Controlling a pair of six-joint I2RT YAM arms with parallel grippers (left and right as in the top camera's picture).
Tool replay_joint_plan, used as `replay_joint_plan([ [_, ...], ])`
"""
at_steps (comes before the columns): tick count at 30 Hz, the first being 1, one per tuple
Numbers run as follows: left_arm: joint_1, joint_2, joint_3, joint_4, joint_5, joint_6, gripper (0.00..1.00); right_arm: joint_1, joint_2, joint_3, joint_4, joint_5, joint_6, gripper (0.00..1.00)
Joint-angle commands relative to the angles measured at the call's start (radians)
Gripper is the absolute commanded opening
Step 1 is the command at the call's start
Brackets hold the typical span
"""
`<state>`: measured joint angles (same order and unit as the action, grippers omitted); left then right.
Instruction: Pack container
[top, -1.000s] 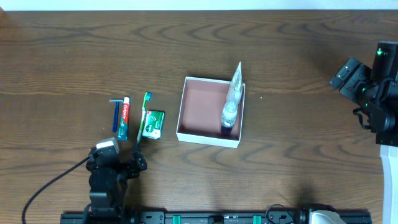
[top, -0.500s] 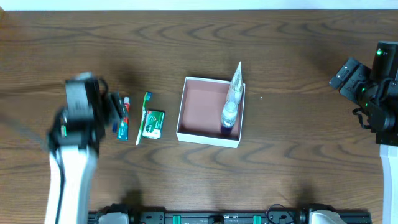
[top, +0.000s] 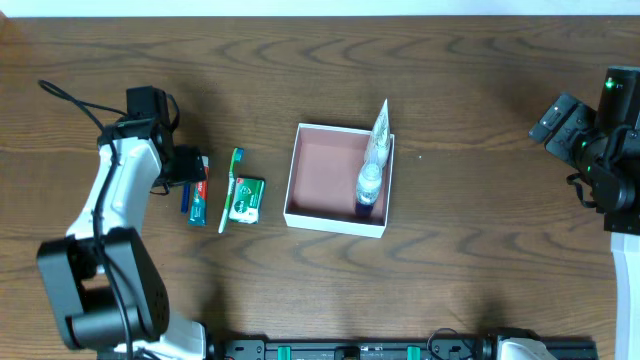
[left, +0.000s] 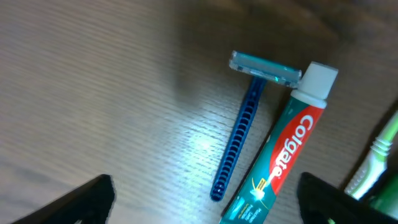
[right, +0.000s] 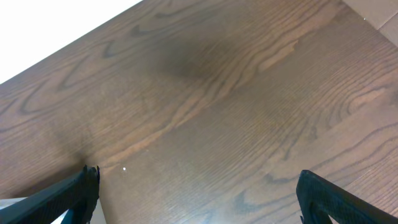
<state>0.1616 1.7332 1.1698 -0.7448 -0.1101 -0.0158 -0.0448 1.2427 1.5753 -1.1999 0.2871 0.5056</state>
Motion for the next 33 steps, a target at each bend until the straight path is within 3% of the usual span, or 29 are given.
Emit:
replay_joint_plan([
  [1,0.025,0.042,0.011,0.021,0.044,0.049,0.88,-0.007,0.001,0.006,-0.001,0.007,-0.002,0.99],
  [10,0.05,0.097,0.01,0.087,0.087,0.094,0.87,-0.007,0.001,0.006,-0.001,0.007,-0.002,0.99],
  [16,0.05,0.158,0.01,0.108,0.111,0.145,0.72,-0.007,0.001,0.006,-0.001,0.007,-0.002,0.99],
  [22,0.05,0.196,0.01,0.128,0.111,0.158,0.63,-0.007,0.001,0.006,-0.001,0.007,-0.002,0.99],
  [33,0.05,0.206,0.01,0.134,0.13,0.157,0.19,-0.007,0.001,0.006,-0.001,0.008,-0.002,0.99],
])
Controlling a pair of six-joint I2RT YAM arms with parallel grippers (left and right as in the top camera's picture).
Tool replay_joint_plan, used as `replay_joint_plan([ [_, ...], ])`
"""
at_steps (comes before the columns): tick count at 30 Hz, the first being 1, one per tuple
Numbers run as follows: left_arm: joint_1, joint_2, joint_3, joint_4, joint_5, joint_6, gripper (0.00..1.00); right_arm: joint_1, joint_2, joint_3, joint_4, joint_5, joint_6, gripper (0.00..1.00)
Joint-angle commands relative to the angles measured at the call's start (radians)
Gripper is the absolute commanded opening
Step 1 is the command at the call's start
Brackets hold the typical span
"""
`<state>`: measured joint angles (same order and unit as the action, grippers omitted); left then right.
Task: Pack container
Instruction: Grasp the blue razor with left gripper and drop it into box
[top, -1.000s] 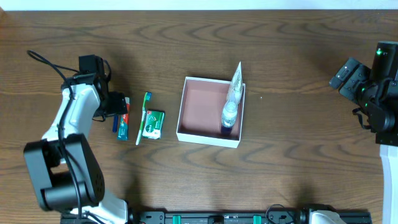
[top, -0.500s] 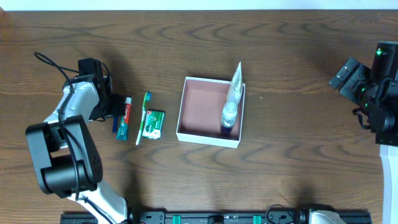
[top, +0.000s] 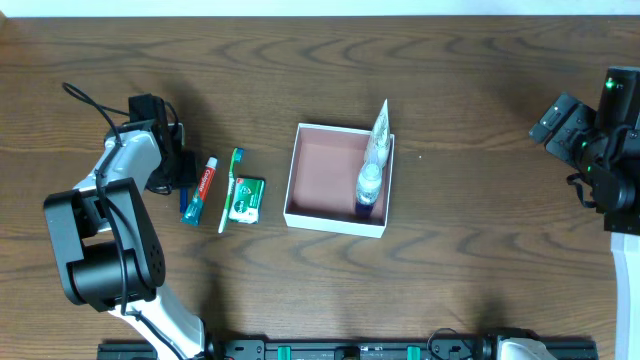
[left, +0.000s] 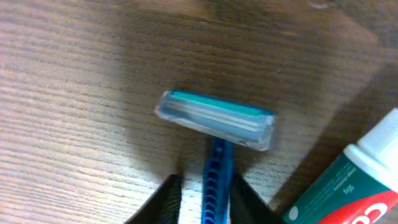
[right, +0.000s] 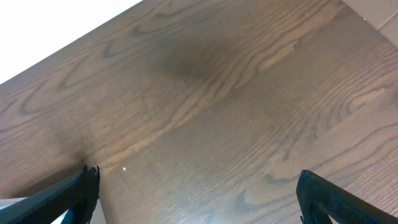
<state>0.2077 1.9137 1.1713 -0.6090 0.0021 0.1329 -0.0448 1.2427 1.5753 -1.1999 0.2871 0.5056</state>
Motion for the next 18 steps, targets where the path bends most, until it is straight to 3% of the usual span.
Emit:
replay_joint_plan([
  [1,0.003,0.023,0.008,-0.002,0.023,0.008,0.15,-0.007,0.001,0.006,-0.001,0.007,-0.002,0.99],
  [9,0.003,-0.076,0.056,-0.09,0.034,-0.04,0.07,-0.007,0.001,0.006,-0.001,0.007,-0.002,0.99],
  [13,-0.012,-0.179,0.113,-0.18,0.172,-0.044,0.06,-0.007,0.001,0.006,-0.001,0.007,-0.002,0.99],
  [18,-0.111,-0.344,0.132,-0.204,0.304,-0.144,0.06,-0.007,0.001,0.006,-0.001,0.007,-0.002,0.99],
])
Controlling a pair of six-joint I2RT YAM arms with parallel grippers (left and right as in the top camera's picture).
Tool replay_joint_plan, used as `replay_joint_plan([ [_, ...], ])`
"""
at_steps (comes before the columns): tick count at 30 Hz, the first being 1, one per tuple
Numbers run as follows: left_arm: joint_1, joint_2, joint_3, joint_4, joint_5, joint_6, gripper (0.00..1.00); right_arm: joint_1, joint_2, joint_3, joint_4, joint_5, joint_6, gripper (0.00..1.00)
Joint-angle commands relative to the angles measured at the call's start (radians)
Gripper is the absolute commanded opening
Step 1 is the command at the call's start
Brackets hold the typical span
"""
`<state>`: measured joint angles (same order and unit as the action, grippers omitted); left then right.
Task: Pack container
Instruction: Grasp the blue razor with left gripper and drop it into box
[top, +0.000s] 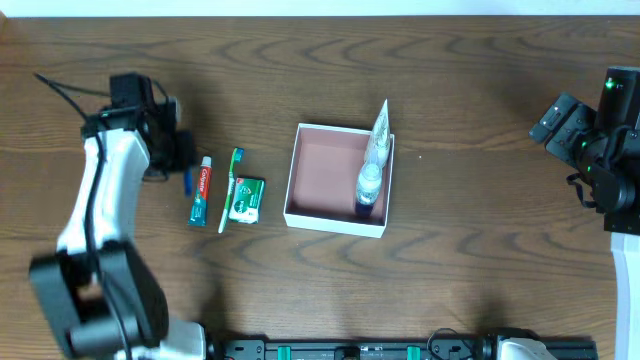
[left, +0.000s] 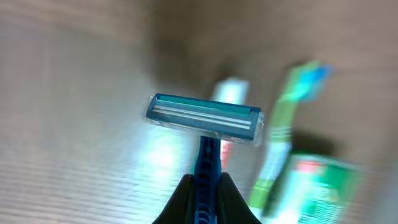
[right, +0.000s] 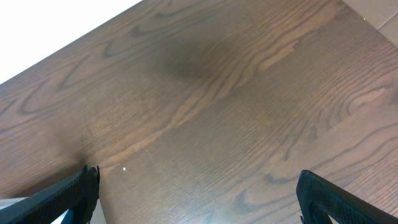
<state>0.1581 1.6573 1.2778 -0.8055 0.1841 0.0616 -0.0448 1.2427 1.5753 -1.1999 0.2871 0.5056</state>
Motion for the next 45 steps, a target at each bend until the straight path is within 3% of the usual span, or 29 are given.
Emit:
replay_joint_plan([
  [1,-0.098,-0.117,0.026,-0.004,0.129,-0.095,0.06,-0.007,0.001,0.006,-0.001,0.007,-0.002,0.99],
  [7,-0.372,-0.175,0.021,0.026,0.123,-0.121,0.06,-0.007,0.001,0.006,-0.001,0.007,-0.002,0.99],
  [13,-0.586,-0.084,-0.018,0.096,-0.059,-0.264,0.06,-0.007,0.001,0.006,-0.001,0.007,-0.002,0.99],
  [16,-0.652,0.002,-0.018,0.141,-0.07,-0.277,0.06,-0.007,0.001,0.006,-0.001,0.007,-0.002,0.99],
  [22,-0.69,0.164,-0.018,0.161,-0.152,-0.428,0.06,-0.007,0.001,0.006,-0.001,0.007,-0.002,0.99],
  [27,-0.69,0.224,-0.018,0.191,-0.161,-0.442,0.07,-0.007,0.001,0.006,-0.001,0.007,-0.002,0.99],
  [31,-0.69,0.224,-0.013,0.193,-0.16,-0.441,0.29,-0.007,0.001,0.006,-0.001,0.007,-0.002,0.99],
  [32,-0.69,0.224,-0.009,0.187,-0.15,-0.441,0.38,-0.007,0.001,0.006,-0.001,0.008,-0.002,0.99],
  [33,-0.69,0.222,0.0,0.175,-0.136,-0.441,0.55,-0.007,0.001,0.006,-0.001,0.007,-0.002,0.99],
  [34,-0.69,0.219,0.014,0.158,-0.113,-0.441,0.62,-0.007,0.001,0.006,-0.001,0.008,-0.002,0.99],
  [45,-0.689,0.021,0.184,-0.026,-0.097,-0.433,0.64,-0.007,0.001,0.006,-0.001,0.008,-0.002,0.99],
])
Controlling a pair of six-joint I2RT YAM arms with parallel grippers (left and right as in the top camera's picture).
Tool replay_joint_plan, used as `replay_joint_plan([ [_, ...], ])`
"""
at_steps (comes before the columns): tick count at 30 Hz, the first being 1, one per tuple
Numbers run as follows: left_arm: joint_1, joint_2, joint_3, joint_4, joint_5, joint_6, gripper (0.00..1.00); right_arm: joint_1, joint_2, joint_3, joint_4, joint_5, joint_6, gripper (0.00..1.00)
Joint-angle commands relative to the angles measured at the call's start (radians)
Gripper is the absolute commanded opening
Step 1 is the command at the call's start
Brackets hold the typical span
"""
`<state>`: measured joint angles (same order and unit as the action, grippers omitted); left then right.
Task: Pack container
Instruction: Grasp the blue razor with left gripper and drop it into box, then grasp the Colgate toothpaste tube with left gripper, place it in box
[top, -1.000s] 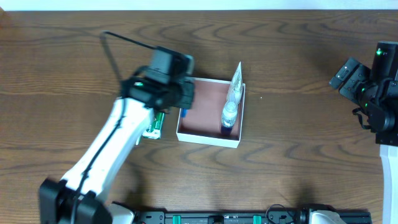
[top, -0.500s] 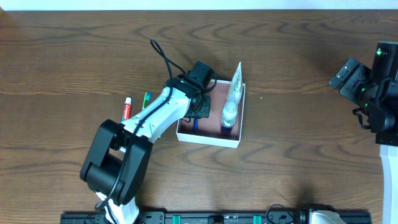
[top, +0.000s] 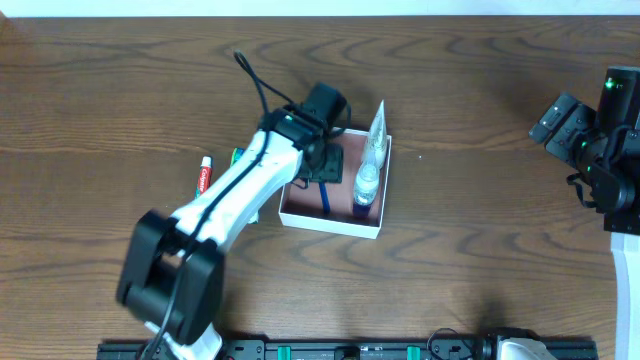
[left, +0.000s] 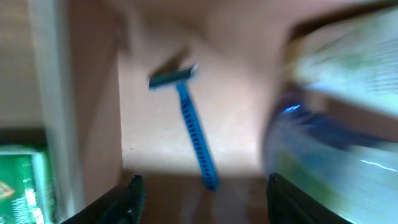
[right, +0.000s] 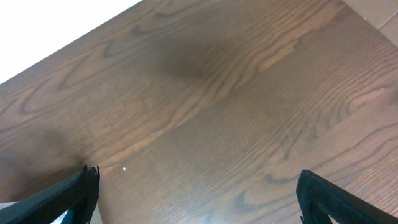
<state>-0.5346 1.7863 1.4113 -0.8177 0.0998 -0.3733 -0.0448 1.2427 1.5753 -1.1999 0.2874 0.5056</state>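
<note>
The white box with a pink floor (top: 330, 222) stands mid-table. In it lie a blue razor (top: 323, 196), a clear bottle (top: 366, 185) and a white tube (top: 377, 128) leaning on the right wall. My left gripper (top: 322, 160) hangs over the box, open. The left wrist view shows the razor (left: 189, 121) lying free on the floor beyond the gripper (left: 202, 199), with the bottle (left: 323, 143) to the right. A Colgate toothpaste tube (top: 204, 175) lies left of the box. My right gripper (right: 205, 199) is open over bare wood.
A green soap box (left: 18, 180) lies just outside the box's left wall (left: 46, 93); in the overhead view my left arm covers most of it and the toothbrush. The right arm (top: 595, 140) sits at the table's far right edge.
My left gripper was shut on the razor, held above the toothpaste at the left. Now it is open over the box and the razor lies on the box floor.
First my left gripper stood open above the razor lying beside the toothpaste. Then its fingers were down around the razor handle, then shut on it and lifted. Now the razor rests in the box, released. The right arm has stayed still throughout.
</note>
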Motion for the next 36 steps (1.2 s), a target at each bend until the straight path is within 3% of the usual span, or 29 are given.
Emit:
replay_joint_plan([
  [1,0.005,-0.137,0.051,-0.016,-0.027,0.015,0.64,-0.007,0.001,0.006,-0.001,0.007,-0.002,0.99],
  [9,0.136,-0.241,0.033,-0.238,-0.385,0.087,0.72,-0.007,0.001,0.006,-0.001,0.007,-0.002,0.99],
  [13,0.292,-0.212,-0.053,-0.25,-0.36,0.123,0.73,-0.007,0.001,0.006,-0.001,0.007,-0.002,0.99],
  [22,0.574,-0.043,-0.184,-0.05,-0.086,0.368,0.73,-0.007,0.001,0.006,-0.001,0.007,-0.002,0.99],
  [31,0.629,0.12,-0.184,0.058,-0.008,0.478,0.73,-0.007,0.001,0.006,-0.001,0.007,-0.002,0.99],
  [36,0.629,0.159,-0.184,0.074,-0.006,0.478,0.58,-0.007,0.001,0.006,-0.001,0.007,-0.002,0.99],
])
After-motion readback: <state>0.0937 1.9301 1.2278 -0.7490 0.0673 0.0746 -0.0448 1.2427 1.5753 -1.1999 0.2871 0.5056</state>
